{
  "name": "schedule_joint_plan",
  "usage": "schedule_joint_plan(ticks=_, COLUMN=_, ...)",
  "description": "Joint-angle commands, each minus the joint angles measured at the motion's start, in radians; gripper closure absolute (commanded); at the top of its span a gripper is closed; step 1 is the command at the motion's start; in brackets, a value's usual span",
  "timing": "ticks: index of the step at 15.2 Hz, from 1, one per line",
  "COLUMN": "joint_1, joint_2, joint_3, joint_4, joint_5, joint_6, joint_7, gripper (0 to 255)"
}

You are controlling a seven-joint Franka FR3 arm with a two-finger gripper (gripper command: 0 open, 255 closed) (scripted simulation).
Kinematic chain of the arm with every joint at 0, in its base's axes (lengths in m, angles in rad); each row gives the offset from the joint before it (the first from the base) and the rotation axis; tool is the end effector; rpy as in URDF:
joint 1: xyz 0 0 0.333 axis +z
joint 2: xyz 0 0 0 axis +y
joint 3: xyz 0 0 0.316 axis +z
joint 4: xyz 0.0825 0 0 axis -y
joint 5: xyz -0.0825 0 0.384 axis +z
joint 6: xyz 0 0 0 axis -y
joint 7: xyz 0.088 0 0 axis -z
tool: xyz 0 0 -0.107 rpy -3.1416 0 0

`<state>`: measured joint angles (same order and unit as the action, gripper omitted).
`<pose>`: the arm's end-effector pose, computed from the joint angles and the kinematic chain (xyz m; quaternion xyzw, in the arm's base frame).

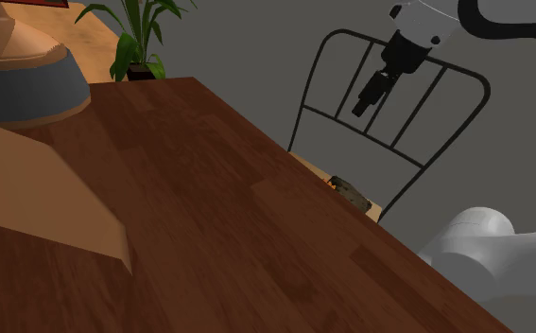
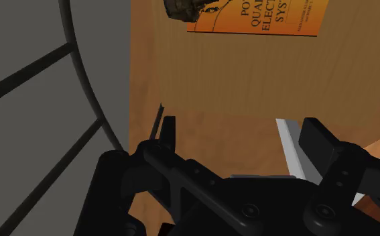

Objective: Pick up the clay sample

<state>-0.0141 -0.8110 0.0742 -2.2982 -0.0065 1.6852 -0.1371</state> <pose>0.3105 0.0272 0.6363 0.9907 0.0892 0.0965 0.0349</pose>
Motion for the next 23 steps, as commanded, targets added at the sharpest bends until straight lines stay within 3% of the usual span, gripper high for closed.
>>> schedule_joint_plan(ticks=1, joint_1=0.0, joint_2=0.0, joint_3=0.0, joint_4=0.0, joint_5=0.0, joint_6=0.0, joint_7=0.0, gripper=0)
schedule_joint_plan(ticks=13, joint_1=-0.064, joint_2=0.171, joint_3=-0.072, joint_4=-0.226, joint_5=-0.007, joint_6=0.215, joint_7=0.013, gripper=0)
schedule_joint_plan(ticks=23, joint_1=-0.099, joint_2=0.334, joint_3=-0.111, joint_4=-0.34, joint_5=-0.01, joint_6=0.394, joint_7=0.016, gripper=0)
